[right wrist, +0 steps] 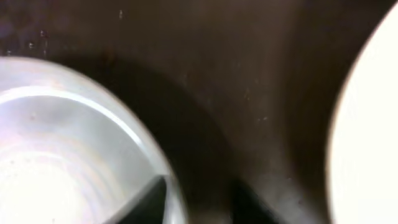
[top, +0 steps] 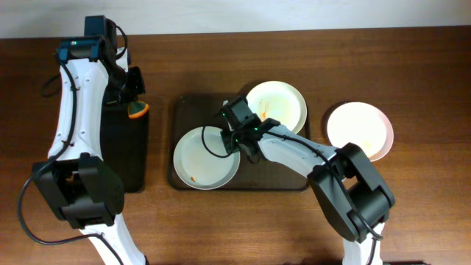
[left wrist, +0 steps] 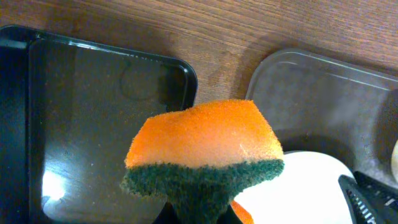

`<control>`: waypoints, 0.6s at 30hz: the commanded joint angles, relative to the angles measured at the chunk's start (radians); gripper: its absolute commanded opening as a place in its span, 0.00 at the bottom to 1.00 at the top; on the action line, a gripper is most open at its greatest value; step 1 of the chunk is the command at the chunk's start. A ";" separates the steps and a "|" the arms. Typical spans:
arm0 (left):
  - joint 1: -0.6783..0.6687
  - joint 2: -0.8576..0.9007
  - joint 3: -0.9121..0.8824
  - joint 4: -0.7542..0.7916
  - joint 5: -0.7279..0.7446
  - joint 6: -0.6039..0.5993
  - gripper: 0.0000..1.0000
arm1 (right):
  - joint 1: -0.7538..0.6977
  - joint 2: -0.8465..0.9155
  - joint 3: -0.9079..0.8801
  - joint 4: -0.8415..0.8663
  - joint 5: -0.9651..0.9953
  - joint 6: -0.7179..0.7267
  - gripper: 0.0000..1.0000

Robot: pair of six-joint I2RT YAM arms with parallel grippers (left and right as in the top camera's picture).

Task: Clean dirty plates on tray and stack at the side
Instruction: 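Lift the second plate with the right gripper toward the right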

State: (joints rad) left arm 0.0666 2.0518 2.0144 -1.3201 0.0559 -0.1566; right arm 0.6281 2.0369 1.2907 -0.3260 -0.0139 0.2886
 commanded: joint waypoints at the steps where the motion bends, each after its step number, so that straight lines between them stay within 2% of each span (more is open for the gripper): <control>1: -0.001 -0.004 0.015 0.002 0.010 0.016 0.00 | -0.001 0.014 0.003 -0.037 -0.090 0.095 0.04; 3: -0.003 -0.004 0.015 0.002 0.017 0.016 0.00 | -0.001 0.013 0.003 -0.049 -0.128 0.134 0.04; 6: -0.041 -0.004 -0.011 0.006 0.020 0.016 0.00 | -0.032 0.013 0.003 -0.110 -0.049 0.425 0.04; 8: -0.110 -0.004 -0.111 0.011 0.019 0.016 0.00 | -0.054 0.013 0.003 -0.159 -0.031 0.496 0.04; 10: -0.171 -0.004 -0.232 0.042 0.020 0.016 0.00 | -0.055 0.013 0.003 -0.167 -0.027 0.503 0.04; 13: -0.293 -0.004 -0.500 0.233 0.020 0.016 0.00 | -0.055 0.013 0.003 -0.165 -0.027 0.502 0.04; 18: -0.321 -0.004 -0.637 0.385 0.069 0.041 0.00 | -0.055 0.013 0.003 -0.165 -0.027 0.502 0.04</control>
State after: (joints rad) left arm -0.2577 2.0525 1.4181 -0.9813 0.0784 -0.1562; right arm 0.5831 2.0319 1.3109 -0.4717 -0.0940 0.7826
